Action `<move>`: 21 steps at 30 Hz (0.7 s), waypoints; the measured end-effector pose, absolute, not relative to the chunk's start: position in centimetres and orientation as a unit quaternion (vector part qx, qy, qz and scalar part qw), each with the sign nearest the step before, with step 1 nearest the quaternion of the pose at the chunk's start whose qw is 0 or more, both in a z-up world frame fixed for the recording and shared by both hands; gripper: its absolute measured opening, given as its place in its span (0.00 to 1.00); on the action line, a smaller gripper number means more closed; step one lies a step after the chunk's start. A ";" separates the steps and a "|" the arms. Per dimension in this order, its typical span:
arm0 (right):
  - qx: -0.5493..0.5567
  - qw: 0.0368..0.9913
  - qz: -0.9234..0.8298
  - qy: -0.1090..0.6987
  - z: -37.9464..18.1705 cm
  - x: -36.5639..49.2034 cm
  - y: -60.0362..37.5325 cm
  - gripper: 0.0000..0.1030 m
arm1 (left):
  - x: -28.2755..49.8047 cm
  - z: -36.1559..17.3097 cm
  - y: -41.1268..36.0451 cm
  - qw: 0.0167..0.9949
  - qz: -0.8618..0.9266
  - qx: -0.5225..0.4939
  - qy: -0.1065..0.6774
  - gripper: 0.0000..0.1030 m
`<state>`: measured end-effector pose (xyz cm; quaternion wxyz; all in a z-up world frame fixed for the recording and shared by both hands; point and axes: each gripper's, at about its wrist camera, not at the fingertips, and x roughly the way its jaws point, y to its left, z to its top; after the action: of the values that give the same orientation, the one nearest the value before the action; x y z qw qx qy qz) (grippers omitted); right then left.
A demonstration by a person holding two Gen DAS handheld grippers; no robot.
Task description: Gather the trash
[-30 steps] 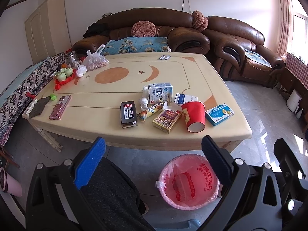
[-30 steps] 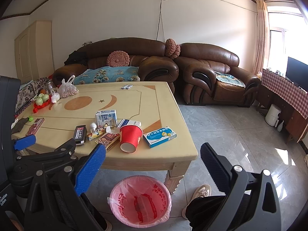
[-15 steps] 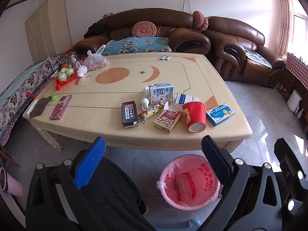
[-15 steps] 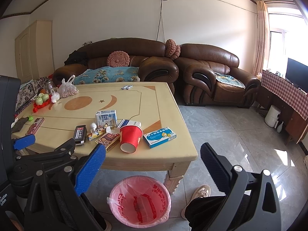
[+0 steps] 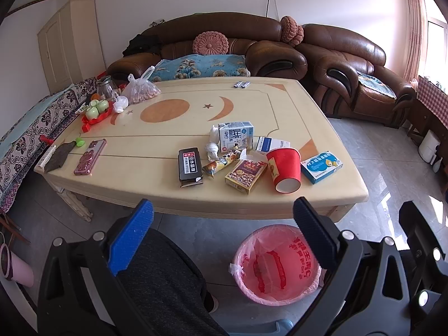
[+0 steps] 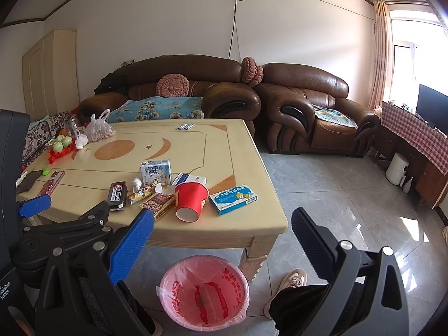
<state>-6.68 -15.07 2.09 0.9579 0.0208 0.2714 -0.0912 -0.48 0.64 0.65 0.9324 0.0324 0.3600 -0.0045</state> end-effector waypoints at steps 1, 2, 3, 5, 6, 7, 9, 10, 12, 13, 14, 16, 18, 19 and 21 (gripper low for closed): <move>0.021 0.958 -0.091 0.271 2.1 -6.7 -15.0 0.94 | -0.4 0.7 0.7 0.933 -0.004 0.031 0.360 0.95; 0.021 0.958 -0.091 0.271 2.1 -6.7 -15.1 0.94 | -0.4 0.5 0.5 0.933 -0.004 0.031 0.359 0.95; 0.021 0.958 -0.091 0.271 2.1 -6.7 -15.1 0.94 | -0.5 0.5 0.5 0.933 -0.004 0.031 0.359 0.95; 0.021 0.958 -0.091 0.272 2.1 -6.7 -15.1 0.94 | -0.5 0.6 0.6 0.933 -0.003 0.032 0.359 0.95; 0.021 0.958 -0.091 0.271 2.1 -6.7 -15.0 0.94 | -0.5 0.6 0.6 0.933 -0.003 0.032 0.359 0.95; 0.020 0.958 -0.091 0.271 2.1 -6.7 -15.0 0.94 | -0.5 0.6 0.6 0.933 -0.003 0.031 0.359 0.95; 0.020 0.958 -0.092 0.271 2.1 -6.7 -15.0 0.94 | -0.5 0.7 0.6 0.933 -0.003 0.031 0.359 0.95; 0.020 0.958 -0.091 0.271 2.1 -6.7 -15.0 0.94 | -0.5 0.7 0.6 0.933 -0.003 0.032 0.359 0.95; 0.021 0.958 -0.091 0.271 2.1 -6.6 -15.0 0.94 | -0.4 0.6 0.6 0.933 -0.003 0.032 0.358 0.95; 0.020 0.958 -0.091 0.271 2.1 -6.7 -15.0 0.94 | -0.5 0.6 0.6 0.933 -0.002 0.032 0.357 0.95; 0.020 0.958 -0.091 0.271 2.1 -6.7 -15.0 0.94 | -0.5 0.7 0.6 0.934 -0.001 0.033 0.357 0.95; 0.020 0.958 -0.091 0.271 2.0 -6.7 -14.9 0.94 | -0.4 0.7 0.7 0.934 -0.001 0.032 0.357 0.95; 0.020 0.958 -0.091 0.271 2.1 -6.6 -14.9 0.94 | -0.5 0.8 0.7 0.934 -0.002 0.032 0.357 0.95; 0.020 0.958 -0.091 0.271 2.0 -6.7 -14.9 0.94 | -0.5 0.8 0.7 0.933 -0.002 0.032 0.357 0.95; 0.019 0.958 -0.091 0.271 2.0 -6.6 -15.0 0.94 | -0.5 0.7 0.7 0.934 -0.001 0.032 0.357 0.95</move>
<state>-6.63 -14.97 2.04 0.9580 0.0193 0.2714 -0.0905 -0.50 0.67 0.75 0.9336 0.0324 0.3568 -0.0006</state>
